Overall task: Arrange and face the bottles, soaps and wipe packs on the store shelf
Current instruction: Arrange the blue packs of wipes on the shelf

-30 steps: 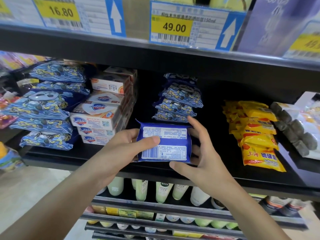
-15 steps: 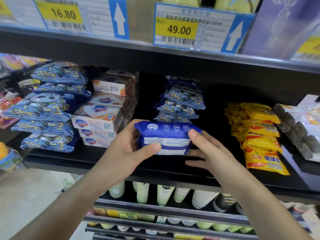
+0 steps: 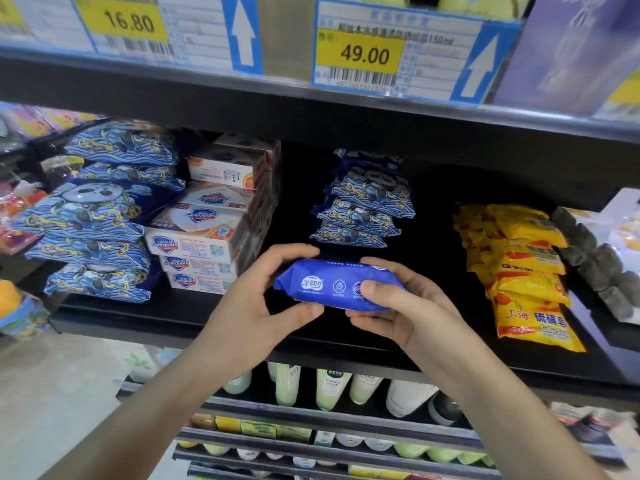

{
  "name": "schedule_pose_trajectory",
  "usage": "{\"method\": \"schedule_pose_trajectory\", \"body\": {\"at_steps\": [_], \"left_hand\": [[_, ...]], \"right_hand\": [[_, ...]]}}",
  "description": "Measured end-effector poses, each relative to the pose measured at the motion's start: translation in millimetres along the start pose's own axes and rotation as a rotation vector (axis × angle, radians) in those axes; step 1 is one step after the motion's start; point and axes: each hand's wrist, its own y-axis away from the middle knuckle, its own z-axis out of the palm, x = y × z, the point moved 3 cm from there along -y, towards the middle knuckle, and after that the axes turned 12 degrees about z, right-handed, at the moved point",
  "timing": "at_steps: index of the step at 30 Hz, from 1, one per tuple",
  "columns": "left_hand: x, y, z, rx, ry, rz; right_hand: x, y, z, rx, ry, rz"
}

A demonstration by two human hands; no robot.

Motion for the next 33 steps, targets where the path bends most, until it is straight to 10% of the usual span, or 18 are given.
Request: {"method": "schedule_pose_trajectory", "body": {"at_steps": [19,33], "left_hand": [[2,-6,6,0.174,0.494,-0.514],[33,3,21,0.144,0.255,-0.321]], "right_hand": [[-6,23,-6,-0.027,0.199,-0.263],[-4,33,-8,0.071,0.765,-0.527]]}}
